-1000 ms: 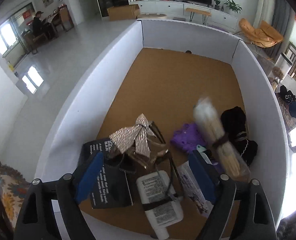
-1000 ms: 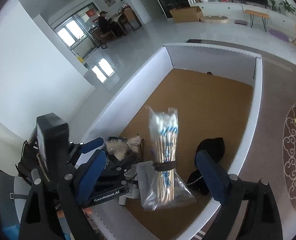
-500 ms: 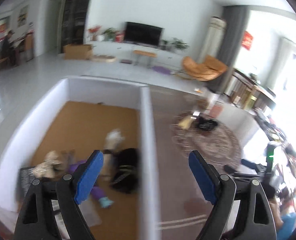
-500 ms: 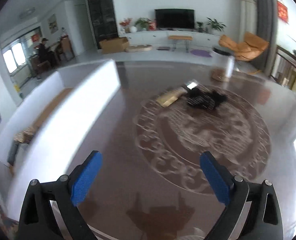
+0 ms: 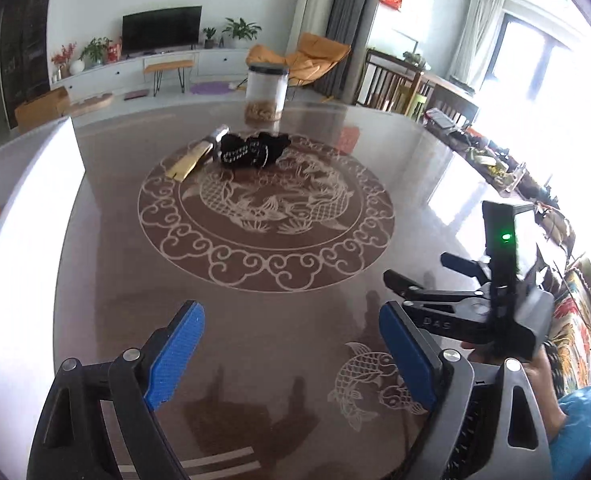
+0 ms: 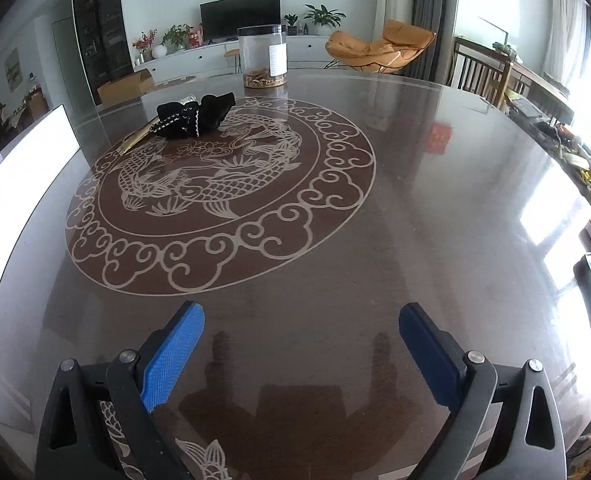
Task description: Organize objects
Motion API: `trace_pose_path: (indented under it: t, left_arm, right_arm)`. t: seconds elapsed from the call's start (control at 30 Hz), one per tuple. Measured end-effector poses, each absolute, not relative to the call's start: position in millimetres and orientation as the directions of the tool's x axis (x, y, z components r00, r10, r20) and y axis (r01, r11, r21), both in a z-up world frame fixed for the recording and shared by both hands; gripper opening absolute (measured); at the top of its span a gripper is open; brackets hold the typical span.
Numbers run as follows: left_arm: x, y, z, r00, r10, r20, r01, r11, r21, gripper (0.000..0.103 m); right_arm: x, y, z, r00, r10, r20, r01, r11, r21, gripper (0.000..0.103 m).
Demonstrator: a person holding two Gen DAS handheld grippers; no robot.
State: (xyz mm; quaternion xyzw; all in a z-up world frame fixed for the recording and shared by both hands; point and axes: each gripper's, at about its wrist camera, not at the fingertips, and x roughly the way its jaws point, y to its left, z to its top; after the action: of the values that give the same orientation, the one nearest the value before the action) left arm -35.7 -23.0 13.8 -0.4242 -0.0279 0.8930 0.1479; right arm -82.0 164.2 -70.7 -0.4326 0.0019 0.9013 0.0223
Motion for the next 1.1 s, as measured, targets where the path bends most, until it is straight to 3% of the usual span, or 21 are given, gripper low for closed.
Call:
trace_pose_path:
  t: [0.37,1.1]
  left_arm:
    - [-75,-29,-39,-0.57,0.181,-0.802,-0.083,-0.983,-0.162,0.089]
    - [-88,-32,-65,-0.529,0.117,-0.841,-0.077,-0.993,-0.09,0.089]
  right_arm:
    - [-79,168,-75,-0.606,-0.025,-0.795,-0.021,-0.999,0.047,0.098]
    - [-82,166,-77,-0.586,-0.008,-0.811,-0.017,-1.0,0.022,0.103]
